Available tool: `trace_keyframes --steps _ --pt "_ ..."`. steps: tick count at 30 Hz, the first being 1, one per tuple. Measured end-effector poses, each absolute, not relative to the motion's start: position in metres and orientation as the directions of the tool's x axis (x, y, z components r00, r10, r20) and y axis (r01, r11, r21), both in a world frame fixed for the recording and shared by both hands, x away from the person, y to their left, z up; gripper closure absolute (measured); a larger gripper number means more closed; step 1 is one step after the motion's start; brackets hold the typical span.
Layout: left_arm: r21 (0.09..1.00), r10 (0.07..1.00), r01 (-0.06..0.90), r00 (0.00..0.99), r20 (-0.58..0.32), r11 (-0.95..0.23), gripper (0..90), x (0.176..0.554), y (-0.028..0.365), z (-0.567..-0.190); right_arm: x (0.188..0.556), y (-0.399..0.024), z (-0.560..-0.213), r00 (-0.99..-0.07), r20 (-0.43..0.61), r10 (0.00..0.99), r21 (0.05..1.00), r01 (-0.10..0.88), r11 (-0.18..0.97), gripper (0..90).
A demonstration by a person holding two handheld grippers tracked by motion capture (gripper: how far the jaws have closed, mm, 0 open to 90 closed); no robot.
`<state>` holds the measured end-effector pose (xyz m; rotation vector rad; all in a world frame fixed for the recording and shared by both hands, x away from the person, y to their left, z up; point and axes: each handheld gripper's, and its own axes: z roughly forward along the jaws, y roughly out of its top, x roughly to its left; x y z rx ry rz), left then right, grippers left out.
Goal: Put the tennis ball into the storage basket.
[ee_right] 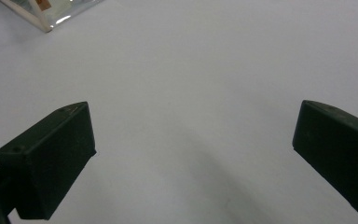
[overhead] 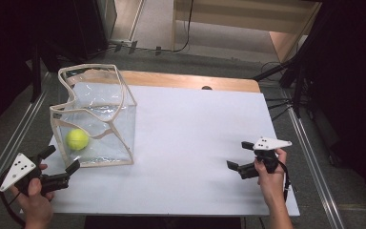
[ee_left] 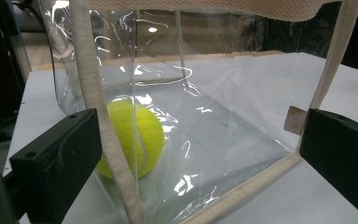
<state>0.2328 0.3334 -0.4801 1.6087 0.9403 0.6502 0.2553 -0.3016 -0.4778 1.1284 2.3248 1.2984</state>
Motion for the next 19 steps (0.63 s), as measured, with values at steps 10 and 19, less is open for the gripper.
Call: trace_keyframes --steps 10,19 --pt "0.967 0.842 0.240 0.536 -0.056 -0.088 0.0 0.233 0.331 -0.481 0.232 -0.336 -0.495 -0.606 0.186 0.773 0.838 0.508 0.197 0.0" --pt "0.965 0.846 0.247 0.529 -0.062 -0.084 0.0 0.233 0.332 -0.482 0.220 -0.361 -0.508 -0.552 0.216 0.805 0.871 0.482 0.097 0.0"
